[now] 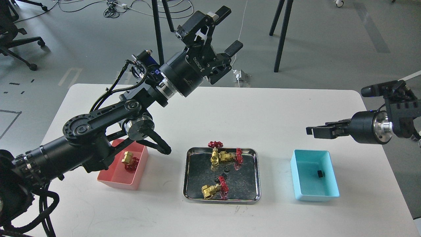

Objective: Place valve in pink box and gear in blue box

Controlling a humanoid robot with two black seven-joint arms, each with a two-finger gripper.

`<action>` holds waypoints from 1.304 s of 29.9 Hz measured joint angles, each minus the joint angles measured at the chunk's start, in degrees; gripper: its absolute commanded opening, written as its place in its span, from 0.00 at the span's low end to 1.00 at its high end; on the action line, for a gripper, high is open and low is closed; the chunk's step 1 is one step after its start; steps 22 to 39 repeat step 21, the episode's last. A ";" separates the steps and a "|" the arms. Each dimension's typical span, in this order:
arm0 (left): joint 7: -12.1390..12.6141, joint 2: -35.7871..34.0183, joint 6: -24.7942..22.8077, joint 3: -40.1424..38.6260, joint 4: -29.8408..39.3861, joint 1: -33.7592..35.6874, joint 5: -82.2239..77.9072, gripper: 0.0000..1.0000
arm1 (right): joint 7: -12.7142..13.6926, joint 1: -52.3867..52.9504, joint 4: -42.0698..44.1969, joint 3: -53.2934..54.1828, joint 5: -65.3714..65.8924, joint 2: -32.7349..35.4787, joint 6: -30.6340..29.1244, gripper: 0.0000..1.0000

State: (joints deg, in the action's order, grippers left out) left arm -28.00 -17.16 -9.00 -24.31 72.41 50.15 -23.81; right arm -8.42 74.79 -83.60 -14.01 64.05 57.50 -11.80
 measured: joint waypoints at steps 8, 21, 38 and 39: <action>0.00 -3.90 -11.35 -1.89 -10.19 3.95 4.01 0.94 | -7.82 -1.00 9.74 16.51 -47.66 -2.84 0.51 1.00; 0.00 -5.16 -19.00 -8.65 -18.05 -1.64 15.63 0.97 | -19.58 -13.95 28.77 30.00 -78.52 -14.72 -16.19 1.00; 0.00 -5.16 -19.00 -8.65 -18.05 -1.64 15.63 0.97 | -19.58 -13.95 28.77 30.00 -78.52 -14.72 -16.19 1.00; 0.00 -5.16 -19.00 -8.65 -18.05 -1.64 15.63 0.97 | -19.58 -13.95 28.77 30.00 -78.52 -14.72 -16.19 1.00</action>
